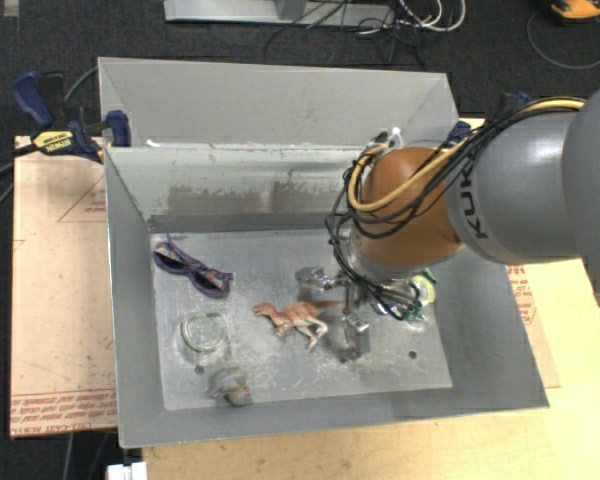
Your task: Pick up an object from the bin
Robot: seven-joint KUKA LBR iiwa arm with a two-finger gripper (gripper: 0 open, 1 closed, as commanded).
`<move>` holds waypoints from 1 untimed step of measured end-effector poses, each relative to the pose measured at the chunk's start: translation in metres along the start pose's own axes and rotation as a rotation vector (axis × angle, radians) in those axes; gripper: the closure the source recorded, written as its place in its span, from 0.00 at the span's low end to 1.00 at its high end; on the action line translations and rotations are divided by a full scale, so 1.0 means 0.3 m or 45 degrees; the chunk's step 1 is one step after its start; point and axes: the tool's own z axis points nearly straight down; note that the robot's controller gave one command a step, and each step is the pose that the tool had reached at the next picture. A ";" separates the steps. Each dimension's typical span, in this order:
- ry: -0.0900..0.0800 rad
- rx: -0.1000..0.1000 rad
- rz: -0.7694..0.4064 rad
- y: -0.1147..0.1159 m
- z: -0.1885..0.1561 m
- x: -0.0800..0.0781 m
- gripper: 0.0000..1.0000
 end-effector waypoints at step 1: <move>0.006 -0.003 0.060 0.014 -0.014 -0.087 0.00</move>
Offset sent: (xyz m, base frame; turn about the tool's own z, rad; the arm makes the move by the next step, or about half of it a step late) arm 0.0189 0.0611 -0.0023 -0.2656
